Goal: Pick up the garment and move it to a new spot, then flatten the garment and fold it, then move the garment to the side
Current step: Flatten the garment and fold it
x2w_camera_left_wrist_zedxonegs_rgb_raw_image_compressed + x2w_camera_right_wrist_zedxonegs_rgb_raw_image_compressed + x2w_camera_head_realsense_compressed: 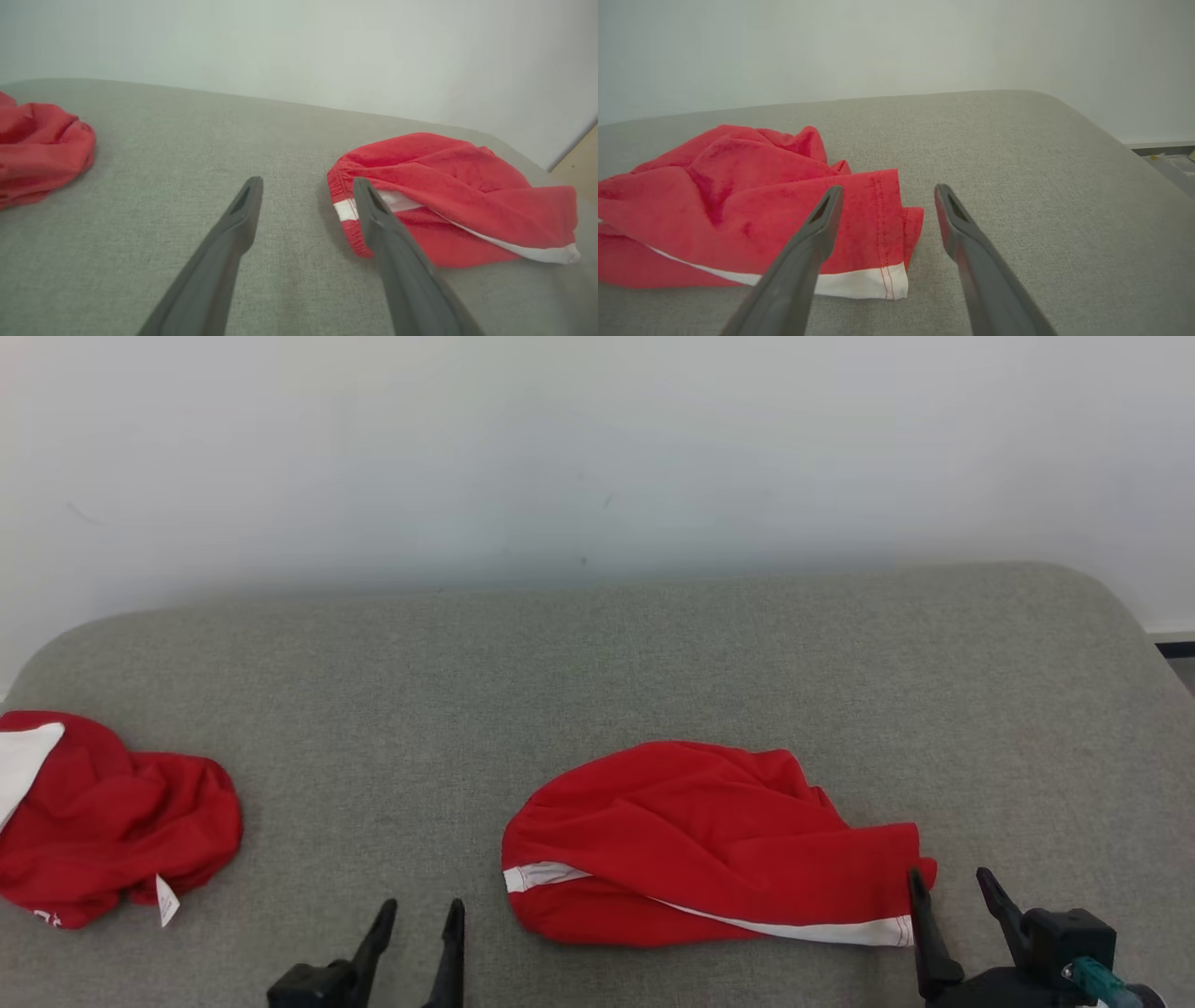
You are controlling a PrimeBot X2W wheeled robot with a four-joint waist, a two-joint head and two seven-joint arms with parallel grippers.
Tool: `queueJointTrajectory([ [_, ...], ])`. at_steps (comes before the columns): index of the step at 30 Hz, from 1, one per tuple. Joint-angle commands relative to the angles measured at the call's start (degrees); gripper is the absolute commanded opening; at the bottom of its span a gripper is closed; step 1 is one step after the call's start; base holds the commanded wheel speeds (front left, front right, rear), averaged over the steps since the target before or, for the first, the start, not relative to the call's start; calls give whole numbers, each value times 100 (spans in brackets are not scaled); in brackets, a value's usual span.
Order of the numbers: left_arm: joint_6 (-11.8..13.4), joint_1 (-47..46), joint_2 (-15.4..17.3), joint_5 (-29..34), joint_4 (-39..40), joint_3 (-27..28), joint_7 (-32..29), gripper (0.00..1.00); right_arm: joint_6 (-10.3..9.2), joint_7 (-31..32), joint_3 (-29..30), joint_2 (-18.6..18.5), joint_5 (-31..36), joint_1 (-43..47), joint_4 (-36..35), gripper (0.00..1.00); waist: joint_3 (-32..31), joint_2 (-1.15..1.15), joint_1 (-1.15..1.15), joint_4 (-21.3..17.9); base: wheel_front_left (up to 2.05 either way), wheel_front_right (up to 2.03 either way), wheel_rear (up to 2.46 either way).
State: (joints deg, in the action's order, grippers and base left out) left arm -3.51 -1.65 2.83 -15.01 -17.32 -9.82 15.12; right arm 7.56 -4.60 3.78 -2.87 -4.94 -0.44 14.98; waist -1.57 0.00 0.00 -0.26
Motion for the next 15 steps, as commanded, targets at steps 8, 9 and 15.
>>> queueJointTrajectory([
  [8,133,-1102,16,-575,-1597,-798,-31,100,-15,492,-126,-3,-114,-335,258,100,590,0,0,-368,0,0,0],
  [9,160,-1218,14,-651,-1695,-848,-24,100,-15,490,-152,-2,-134,-376,301,100,630,0,0,-396,0,0,0],
  [15,213,-1569,14,-948,-2135,-1033,4,100,-15,450,-358,-2,-355,-512,608,100,789,0,0,-500,0,0,0],
])
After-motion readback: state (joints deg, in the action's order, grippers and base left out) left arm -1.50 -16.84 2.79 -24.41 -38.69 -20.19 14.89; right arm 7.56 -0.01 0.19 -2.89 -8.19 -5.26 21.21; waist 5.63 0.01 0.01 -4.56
